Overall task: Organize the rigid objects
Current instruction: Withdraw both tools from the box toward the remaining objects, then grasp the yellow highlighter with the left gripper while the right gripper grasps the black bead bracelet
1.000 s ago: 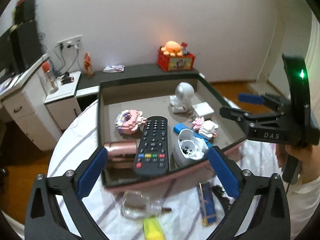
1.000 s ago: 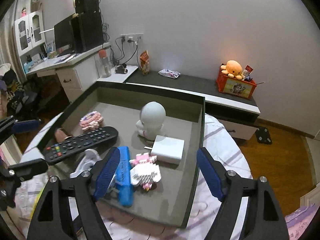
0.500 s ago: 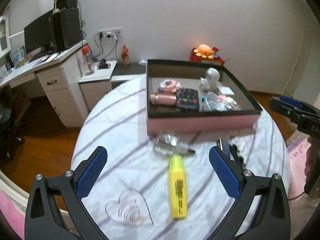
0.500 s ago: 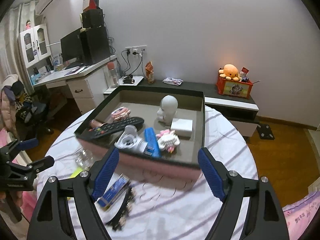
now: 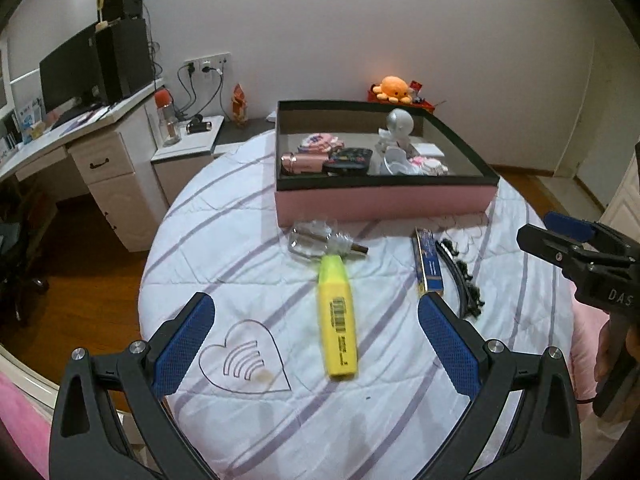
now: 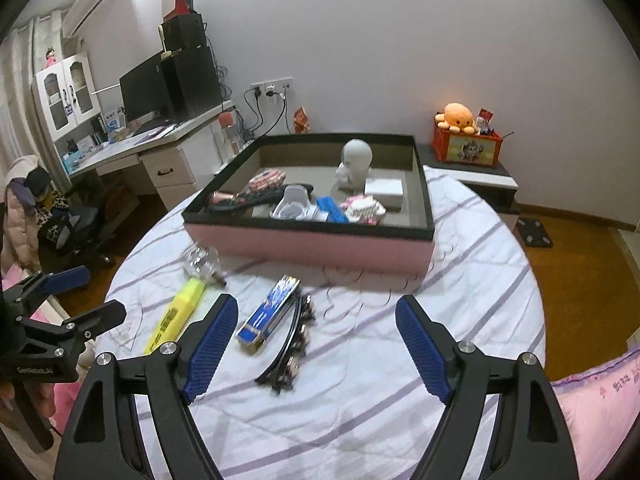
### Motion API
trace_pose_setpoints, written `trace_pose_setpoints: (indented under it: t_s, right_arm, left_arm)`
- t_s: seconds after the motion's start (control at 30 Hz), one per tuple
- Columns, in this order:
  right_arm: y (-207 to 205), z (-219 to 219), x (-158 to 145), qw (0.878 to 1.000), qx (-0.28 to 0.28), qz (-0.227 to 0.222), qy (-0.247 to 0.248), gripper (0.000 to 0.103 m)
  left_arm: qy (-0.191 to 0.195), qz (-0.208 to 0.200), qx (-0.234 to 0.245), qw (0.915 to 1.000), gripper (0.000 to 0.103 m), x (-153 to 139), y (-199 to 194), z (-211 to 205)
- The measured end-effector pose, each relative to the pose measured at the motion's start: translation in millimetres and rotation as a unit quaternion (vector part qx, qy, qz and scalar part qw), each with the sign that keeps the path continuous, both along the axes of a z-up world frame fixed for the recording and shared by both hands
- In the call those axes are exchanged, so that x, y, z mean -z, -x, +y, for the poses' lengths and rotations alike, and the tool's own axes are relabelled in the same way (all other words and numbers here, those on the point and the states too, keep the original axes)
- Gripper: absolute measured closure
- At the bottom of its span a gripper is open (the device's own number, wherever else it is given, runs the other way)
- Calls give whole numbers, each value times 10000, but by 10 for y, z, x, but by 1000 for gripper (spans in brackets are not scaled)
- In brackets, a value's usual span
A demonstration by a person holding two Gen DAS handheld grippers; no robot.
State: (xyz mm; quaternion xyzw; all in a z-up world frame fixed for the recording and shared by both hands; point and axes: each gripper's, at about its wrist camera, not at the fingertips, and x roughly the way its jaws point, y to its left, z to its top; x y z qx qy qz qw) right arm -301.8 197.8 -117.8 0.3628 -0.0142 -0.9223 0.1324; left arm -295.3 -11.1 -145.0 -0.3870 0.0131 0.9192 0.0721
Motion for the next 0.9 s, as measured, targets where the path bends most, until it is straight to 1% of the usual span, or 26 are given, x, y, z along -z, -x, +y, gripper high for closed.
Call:
trace_pose_setpoints:
  t_s: [0.2,0.3,0.5,0.57,0.7,0.73,0.77,0.83,0.9]
  right_arm:
    - [-28,-23,150,9998,40,-179,-59,20]
    - [-34,-21,235,9996,58,-280,-72,20]
    - [10,-12,413,9986,125,-490,-174,20]
    - [28,-19,470,9981,131,-572,-183,20]
    - [58,-44,555,9975,77,-691,-131,20]
    - [64,-65,570,9975,52,-686,-156,20]
    - [82,-91,589,9974,30,-690,-198,20]
    - [120,-122,613,9972,22,-706,-260,20]
    - [173,-154,650,9966,29,-764,-323,20]
  left_arm:
    - [68,-185,72,9998,0,127,11,81]
    - [184,-336,48,9993,0,240,57,116]
    - [249,-641,38,9976,0,453,162,136]
    - [222,-766,116,9967,0,510,194,141]
    - [170,-794,182,9965,1,577,211,141]
    - [209,-798,208,9964,5,595,220,143]
    - [267,-790,222,9963,12,616,227,143]
    - [376,-866,222,9953,21,670,254,136]
    - [346,-781,219,9961,27,666,257,119]
